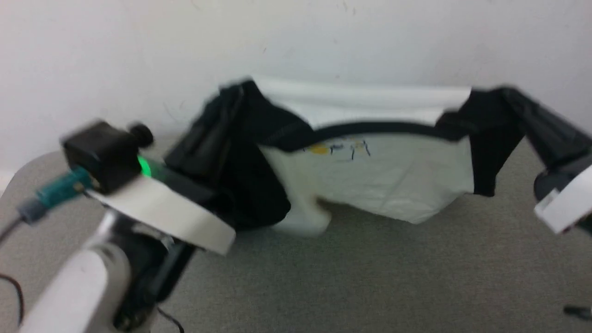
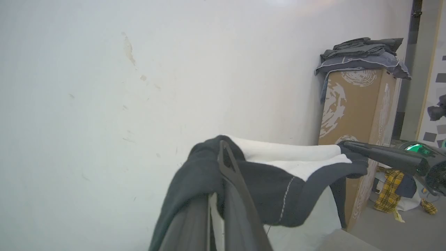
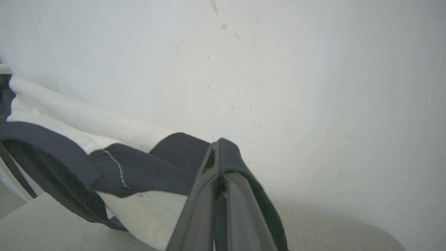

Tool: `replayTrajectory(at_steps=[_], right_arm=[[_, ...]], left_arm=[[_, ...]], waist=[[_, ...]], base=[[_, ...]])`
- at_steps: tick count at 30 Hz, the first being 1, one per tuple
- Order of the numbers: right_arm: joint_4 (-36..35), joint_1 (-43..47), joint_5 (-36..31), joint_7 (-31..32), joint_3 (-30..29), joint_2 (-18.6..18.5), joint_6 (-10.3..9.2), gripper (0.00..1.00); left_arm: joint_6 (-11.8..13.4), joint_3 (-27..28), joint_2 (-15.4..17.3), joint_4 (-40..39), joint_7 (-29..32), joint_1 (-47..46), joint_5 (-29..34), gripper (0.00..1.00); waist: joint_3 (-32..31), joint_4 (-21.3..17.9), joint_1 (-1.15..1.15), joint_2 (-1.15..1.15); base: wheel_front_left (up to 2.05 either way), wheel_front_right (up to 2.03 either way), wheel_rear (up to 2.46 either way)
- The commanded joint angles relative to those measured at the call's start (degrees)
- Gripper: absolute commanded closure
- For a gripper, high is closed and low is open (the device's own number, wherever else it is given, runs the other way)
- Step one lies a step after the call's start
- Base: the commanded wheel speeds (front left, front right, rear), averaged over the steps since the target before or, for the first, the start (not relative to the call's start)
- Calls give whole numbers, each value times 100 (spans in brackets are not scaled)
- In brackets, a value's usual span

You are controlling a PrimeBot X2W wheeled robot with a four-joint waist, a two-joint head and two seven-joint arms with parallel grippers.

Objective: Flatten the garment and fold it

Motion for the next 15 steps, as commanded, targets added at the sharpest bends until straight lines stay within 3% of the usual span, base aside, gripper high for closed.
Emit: replayTrajectory(at_steps=[1,8,15], right_arm=[[2,-431,80,70,2,-17,-5,100],[352,-1684,60,231,149,-242,-5,100],[1004,-2742,31,9,504,-464,-5,100]], left_arm=[[5,181,64,-29,67,-405,-4,100],[-17,573,208,284,290,-1423,1,100],[-154,662,347,810,552,-2235,10,100]], waist=[[-102,-88,0,-1],[-138,-142,0,-1],[104,-158,0,-1]], base=[[0,0,0],[0,0,0],[0,0,0]])
